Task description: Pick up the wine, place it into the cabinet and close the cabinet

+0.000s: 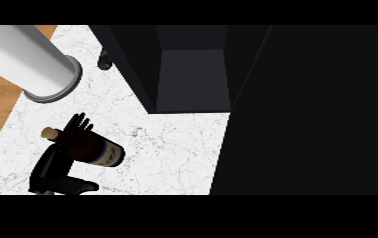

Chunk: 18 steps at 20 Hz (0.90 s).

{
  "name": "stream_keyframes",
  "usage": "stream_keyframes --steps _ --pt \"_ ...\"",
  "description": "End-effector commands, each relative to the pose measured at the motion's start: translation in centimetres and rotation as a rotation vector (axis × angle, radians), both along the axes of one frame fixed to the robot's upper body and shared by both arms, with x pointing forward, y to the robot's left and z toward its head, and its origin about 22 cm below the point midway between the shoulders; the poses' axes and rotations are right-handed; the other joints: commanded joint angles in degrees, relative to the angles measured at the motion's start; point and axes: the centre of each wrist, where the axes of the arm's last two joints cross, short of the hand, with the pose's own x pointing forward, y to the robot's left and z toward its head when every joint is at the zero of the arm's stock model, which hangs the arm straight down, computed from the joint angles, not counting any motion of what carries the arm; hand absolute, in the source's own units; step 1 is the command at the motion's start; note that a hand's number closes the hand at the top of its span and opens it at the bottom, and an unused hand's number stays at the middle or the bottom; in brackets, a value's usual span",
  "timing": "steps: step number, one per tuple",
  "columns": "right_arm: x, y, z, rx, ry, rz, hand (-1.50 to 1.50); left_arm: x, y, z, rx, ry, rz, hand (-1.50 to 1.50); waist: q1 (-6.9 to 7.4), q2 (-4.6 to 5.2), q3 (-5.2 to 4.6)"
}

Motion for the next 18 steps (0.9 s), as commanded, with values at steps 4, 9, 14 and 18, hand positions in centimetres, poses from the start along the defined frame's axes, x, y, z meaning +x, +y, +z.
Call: stream_keyframes --steps 4,9,14,18 --pt "-2.9 -0.8 1.3 0.021 -0.088 -0.044 -1.5 0.9 -1.3 -1.8 -0.026 0.011 -0.044 -1.5 0.48 0.04 0.04" --pt "-3.5 -2.0 1.8 0.005 -0.092 -0.039 -1.5 2.8 -1.9 -1.7 -0.047 -0.02 -0.034 -1.5 0.14 0.05 0.07" --pt "-3.1 -1.9 1.9 0.002 -0.101 -0.049 -1.5 3.3 -2.8 -1.9 -0.094 -0.039 -0.007 -1.5 0.48 0.05 0.06" --pt "-3.3 -2.1 1.3 -0.004 -0.081 -0.057 -1.5 0.8 -1.9 -3.3 -0.128 -0.032 -0.034 1.5 0.71 0.06 0.1"
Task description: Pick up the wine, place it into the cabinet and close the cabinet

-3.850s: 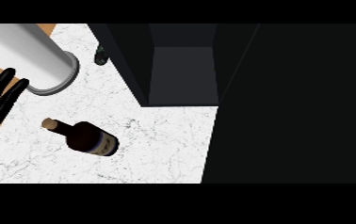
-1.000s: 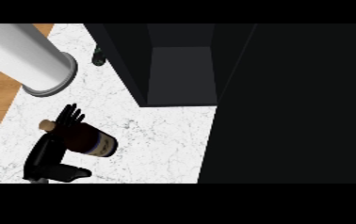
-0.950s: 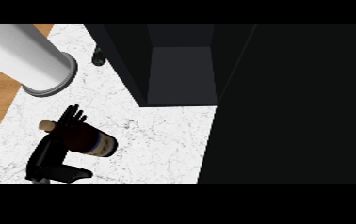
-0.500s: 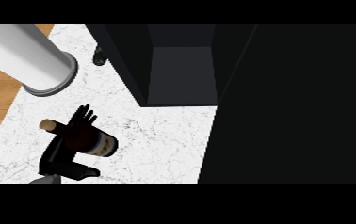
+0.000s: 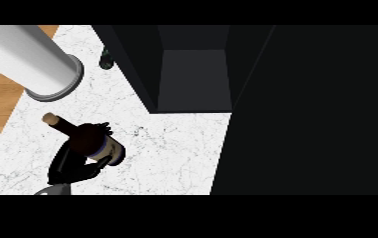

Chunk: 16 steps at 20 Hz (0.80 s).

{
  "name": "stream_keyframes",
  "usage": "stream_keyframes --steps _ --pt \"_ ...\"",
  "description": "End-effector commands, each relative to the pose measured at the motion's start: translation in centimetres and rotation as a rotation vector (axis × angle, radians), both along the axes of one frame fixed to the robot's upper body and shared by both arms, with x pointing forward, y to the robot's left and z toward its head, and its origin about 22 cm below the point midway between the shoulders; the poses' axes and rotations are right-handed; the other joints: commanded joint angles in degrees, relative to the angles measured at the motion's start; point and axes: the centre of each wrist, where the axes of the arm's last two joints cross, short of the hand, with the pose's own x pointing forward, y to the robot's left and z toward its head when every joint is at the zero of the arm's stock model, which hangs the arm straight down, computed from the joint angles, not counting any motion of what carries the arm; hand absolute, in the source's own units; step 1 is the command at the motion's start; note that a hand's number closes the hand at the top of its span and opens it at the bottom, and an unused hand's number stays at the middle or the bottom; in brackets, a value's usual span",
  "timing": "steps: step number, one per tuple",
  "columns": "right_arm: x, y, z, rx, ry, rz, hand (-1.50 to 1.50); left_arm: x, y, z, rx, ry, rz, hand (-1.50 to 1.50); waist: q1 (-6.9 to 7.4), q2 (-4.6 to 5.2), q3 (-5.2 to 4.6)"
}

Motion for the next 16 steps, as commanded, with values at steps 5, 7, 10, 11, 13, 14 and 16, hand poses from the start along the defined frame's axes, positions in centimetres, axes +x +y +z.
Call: stream_keyframes --steps 5,7,10,11,13,14,16 --pt "-3.6 -1.2 2.1 0.031 -0.055 -0.009 -1.5 0.0 -1.5 -0.2 0.042 -0.071 0.026 1.5 0.08 -0.14 0.0" --pt "-2.5 -1.4 1.7 0.029 -0.085 -0.014 -1.5 0.4 -1.3 -0.5 0.045 -0.108 0.011 1.5 0.12 0.07 0.02" --pt "-3.7 -2.1 2.7 0.029 -0.082 -0.019 -1.5 -0.6 -1.1 0.1 0.066 -0.124 0.016 1.5 0.14 -0.11 0.01" --pt "-4.1 -1.8 2.8 0.049 -0.064 -0.014 -1.5 -0.7 0.2 0.2 0.059 -0.139 0.002 1.5 -0.06 -0.19 -0.05" --pt "-3.6 -1.8 2.2 0.017 -0.09 -0.001 -1.5 1.7 -2.1 1.5 0.068 -0.144 0.01 1.5 -0.04 -0.07 0.03" --pt "-3.5 -1.7 2.3 0.017 -0.072 -0.018 -1.5 0.0 -2.5 0.2 0.064 -0.154 0.005 1.5 0.1 -0.05 0.0" --pt "-4.0 -1.4 2.5 0.052 -0.079 -0.003 -1.5 -1.5 -2.0 0.0 0.071 -0.127 0.028 1.5 0.17 -0.22 -0.02"
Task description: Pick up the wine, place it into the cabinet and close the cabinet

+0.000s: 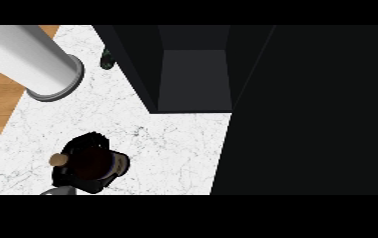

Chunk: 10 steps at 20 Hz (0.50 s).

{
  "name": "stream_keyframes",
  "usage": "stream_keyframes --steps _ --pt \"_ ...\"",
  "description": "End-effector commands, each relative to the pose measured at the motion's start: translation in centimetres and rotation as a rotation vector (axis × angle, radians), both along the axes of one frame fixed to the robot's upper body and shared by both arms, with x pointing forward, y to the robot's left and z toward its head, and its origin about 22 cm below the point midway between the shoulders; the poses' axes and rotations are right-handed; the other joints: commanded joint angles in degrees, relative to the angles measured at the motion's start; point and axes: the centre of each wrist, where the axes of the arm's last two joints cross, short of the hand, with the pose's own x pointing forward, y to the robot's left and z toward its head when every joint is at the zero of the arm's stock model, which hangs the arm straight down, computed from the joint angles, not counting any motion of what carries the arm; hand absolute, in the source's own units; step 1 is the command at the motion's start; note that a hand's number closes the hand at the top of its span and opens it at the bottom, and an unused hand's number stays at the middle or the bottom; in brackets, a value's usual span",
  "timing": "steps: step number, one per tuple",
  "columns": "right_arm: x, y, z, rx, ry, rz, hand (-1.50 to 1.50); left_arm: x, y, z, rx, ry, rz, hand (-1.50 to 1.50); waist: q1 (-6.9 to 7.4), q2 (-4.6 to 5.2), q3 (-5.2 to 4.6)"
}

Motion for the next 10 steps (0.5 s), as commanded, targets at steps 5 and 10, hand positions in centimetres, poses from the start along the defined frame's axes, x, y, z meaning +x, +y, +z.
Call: stream_keyframes --steps 5,10 --pt "-3.3 -1.1 1.4 0.056 -0.079 -0.012 -1.5 0.2 -4.2 -0.9 -0.046 -0.04 -0.01 1.5 0.01 0.03 0.04" --pt "-4.0 -2.0 2.6 0.047 -0.097 -0.022 -1.5 -1.0 -3.6 -0.1 -0.105 -0.048 -0.064 1.5 0.12 -0.19 0.0"
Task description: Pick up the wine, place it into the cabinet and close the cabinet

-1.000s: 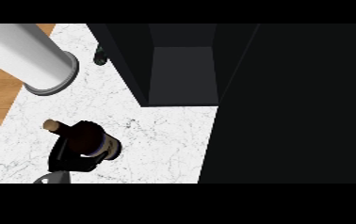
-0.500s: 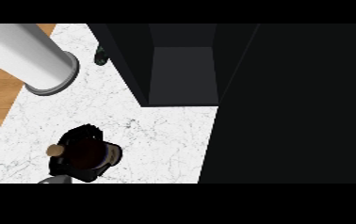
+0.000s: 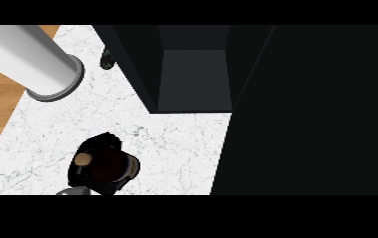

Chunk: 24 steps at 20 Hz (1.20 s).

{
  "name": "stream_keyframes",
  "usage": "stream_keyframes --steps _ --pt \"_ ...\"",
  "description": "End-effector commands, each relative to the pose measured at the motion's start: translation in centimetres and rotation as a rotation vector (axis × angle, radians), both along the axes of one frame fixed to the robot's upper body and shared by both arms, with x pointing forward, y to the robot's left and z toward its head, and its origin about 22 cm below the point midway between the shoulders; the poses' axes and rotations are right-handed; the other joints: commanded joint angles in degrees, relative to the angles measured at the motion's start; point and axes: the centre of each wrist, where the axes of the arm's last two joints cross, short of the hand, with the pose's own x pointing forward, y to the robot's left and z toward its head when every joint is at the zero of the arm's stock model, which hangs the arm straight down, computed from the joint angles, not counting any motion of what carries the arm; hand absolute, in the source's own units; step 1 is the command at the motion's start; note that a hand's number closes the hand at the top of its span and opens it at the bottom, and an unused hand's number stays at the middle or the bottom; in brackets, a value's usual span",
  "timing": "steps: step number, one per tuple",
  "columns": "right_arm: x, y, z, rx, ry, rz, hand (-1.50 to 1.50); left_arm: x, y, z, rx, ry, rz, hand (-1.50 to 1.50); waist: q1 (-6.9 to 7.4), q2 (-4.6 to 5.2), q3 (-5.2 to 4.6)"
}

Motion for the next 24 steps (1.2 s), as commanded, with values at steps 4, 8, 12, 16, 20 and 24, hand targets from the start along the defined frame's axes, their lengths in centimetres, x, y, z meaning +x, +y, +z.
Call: stream_keyframes --steps 4,8,12,16,20,24 --pt "-2.8 -1.3 2.4 0.055 -0.064 -0.003 -1.5 -0.7 -6.1 1.1 -0.058 -0.045 -0.067 1.5 0.08 -0.06 -0.04" --pt "-3.7 -1.6 2.5 0.049 -0.071 -0.004 -1.5 0.6 -6.4 4.8 -0.031 -0.036 -0.092 1.5 0.01 -0.16 -0.02" --pt "-4.4 -2.4 2.5 0.049 -0.073 -0.006 -1.5 -0.1 -7.0 5.9 -0.039 -0.04 -0.079 1.5 -0.26 -0.04 0.05" --pt "-3.7 -1.6 2.1 0.03 -0.071 -0.005 -1.5 0.8 -10.7 8.4 -0.025 -0.08 -0.076 1.5 -0.23 -0.05 -0.05" --pt "-3.8 -2.4 2.5 0.038 -0.071 0.008 -1.5 2.6 -12.4 11.0 0.015 -0.088 0.0 1.5 -0.76 0.06 0.02" --pt "-3.8 -2.8 2.3 0.023 -0.064 -0.008 -1.5 2.5 -12.2 10.7 0.032 -0.116 0.023 1.5 -0.19 0.15 0.02"
